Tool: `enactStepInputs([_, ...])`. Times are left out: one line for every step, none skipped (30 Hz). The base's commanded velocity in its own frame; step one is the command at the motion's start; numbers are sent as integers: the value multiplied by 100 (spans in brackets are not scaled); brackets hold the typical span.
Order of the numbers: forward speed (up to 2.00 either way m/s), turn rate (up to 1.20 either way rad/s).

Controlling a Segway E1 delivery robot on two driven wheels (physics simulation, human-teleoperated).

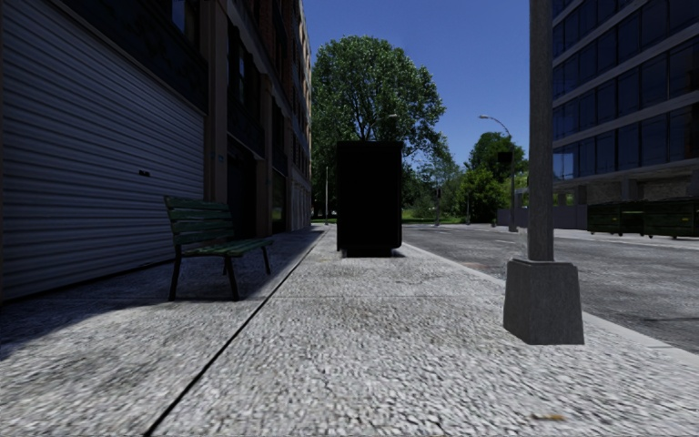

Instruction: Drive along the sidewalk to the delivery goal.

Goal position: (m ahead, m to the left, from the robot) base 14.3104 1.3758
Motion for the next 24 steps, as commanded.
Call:
enactStepInputs([200,0])
enactStepInputs([200,0])
enactStepInputs([200,0])
enactStepInputs([200,0])
enactStepInputs([200,0])
enactStepInputs([200,0])
enactStepInputs([200,0])
enactStepInputs([200,0])
enactStepInputs([200,0])
enactStepInputs([200,0])
enactStepInputs([200,0])
enactStepInputs([200,0])
enactStepInputs([200,0])
enactStepInputs([200,0])
enactStepInputs([200,0])
enactStepInputs([200,0])
enactStepInputs([200,0])
enactStepInputs([200,0])
enactStepInputs([200,0])
enactStepInputs([200,0])
enactStepInputs([200,0])
enactStepInputs([200,0])
enactStepInputs([200,0])
enactStepInputs([200,0])
